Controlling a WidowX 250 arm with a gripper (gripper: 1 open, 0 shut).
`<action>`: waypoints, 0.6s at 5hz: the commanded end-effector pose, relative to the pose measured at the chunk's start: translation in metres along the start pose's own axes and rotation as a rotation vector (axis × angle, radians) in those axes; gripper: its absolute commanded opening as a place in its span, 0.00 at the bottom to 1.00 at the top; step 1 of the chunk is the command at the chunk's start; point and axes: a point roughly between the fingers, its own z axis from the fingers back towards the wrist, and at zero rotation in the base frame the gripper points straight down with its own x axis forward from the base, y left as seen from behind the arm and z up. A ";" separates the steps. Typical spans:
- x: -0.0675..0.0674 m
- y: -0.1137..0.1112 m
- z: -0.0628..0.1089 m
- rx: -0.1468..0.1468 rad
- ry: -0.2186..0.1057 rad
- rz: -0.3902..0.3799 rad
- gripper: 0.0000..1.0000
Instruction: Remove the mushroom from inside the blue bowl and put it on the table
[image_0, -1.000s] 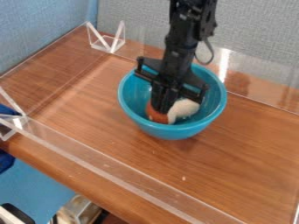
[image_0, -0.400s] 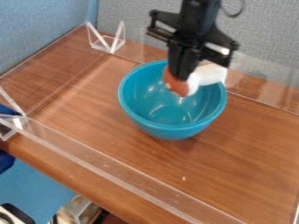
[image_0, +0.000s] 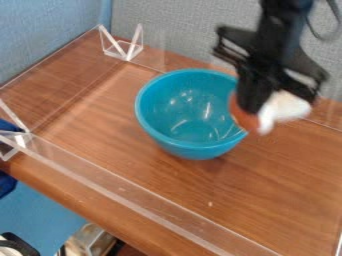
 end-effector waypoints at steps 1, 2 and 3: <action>0.000 -0.024 -0.010 -0.007 -0.020 -0.042 0.00; -0.009 -0.043 -0.033 -0.002 0.003 -0.085 0.00; -0.017 -0.046 -0.051 0.013 0.013 -0.085 0.00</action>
